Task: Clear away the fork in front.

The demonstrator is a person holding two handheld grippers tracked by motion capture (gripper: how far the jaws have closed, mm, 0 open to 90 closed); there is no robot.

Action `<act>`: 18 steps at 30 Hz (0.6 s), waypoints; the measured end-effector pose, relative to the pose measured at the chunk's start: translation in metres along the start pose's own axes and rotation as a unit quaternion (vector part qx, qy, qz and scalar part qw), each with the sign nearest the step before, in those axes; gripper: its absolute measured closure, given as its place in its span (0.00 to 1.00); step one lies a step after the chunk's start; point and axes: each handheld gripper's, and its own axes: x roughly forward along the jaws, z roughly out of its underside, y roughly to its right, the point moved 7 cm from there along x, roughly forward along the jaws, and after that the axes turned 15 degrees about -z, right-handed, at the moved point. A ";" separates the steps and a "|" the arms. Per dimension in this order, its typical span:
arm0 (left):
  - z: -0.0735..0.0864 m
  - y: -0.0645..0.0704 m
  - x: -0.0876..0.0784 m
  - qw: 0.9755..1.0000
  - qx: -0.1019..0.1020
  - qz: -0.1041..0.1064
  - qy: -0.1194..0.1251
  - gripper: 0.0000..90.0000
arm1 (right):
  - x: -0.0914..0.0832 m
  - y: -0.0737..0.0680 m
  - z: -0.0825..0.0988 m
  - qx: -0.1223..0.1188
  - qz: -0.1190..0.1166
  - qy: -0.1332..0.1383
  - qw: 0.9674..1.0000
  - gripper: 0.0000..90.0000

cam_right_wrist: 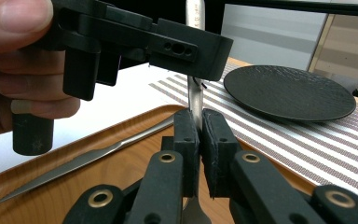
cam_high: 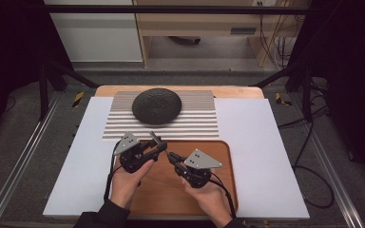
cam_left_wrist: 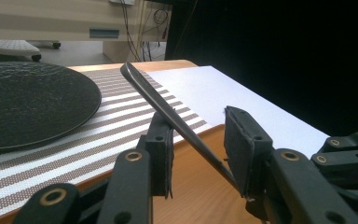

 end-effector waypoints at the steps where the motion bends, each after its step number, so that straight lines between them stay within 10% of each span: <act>1: 0.000 0.000 0.000 1.000 0.001 -0.001 0.001 0.71 | 0.000 0.000 0.000 0.000 0.000 0.000 1.000 0.95; 13: -0.007 0.010 -0.007 0.999 -0.019 0.040 0.019 0.96 | 0.002 -0.001 0.001 -0.001 -0.001 -0.001 1.000 1.00; 18: -0.008 0.014 -0.013 0.999 0.021 0.022 0.027 0.97 | 0.006 -0.001 -0.003 0.008 -0.012 0.009 1.000 1.00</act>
